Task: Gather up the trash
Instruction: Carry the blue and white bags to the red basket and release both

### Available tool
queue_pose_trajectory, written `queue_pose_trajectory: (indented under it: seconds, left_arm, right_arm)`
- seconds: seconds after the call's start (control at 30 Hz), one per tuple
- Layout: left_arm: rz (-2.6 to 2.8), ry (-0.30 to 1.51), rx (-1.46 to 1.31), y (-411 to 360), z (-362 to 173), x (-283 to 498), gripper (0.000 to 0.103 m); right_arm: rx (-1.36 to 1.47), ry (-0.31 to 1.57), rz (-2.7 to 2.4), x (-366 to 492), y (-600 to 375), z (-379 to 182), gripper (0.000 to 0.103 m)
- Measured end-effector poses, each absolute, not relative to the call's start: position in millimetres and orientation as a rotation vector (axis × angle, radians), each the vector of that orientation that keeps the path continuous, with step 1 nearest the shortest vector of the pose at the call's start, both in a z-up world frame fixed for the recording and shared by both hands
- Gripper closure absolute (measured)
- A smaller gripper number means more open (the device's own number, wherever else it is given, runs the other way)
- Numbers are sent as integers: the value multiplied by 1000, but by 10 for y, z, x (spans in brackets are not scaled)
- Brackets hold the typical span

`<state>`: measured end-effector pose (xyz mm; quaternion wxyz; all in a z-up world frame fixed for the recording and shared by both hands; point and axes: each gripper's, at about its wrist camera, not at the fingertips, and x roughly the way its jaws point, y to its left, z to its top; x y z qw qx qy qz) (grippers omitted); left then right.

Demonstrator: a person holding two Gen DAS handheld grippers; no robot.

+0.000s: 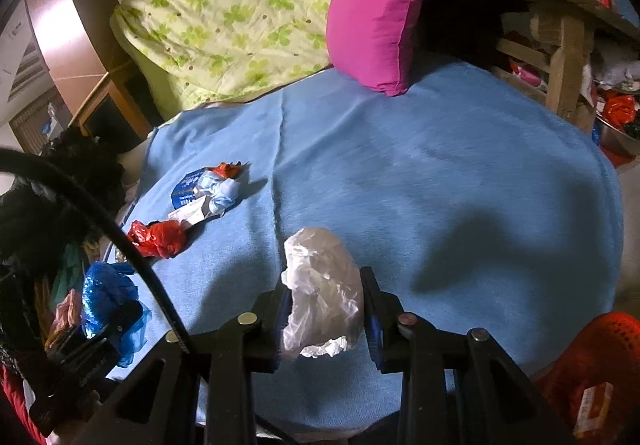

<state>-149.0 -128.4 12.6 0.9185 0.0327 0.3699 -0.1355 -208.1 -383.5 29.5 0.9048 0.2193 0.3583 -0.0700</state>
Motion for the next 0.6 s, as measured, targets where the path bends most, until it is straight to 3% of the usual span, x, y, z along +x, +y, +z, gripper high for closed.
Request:
queue_pose_trajectory:
  seconds: [0.6]
  left_arm:
    - [-407,729,95,-1768,388,-1787,47]
  right_arm:
    - [526,673,-241,-2656,-4126,371,70]
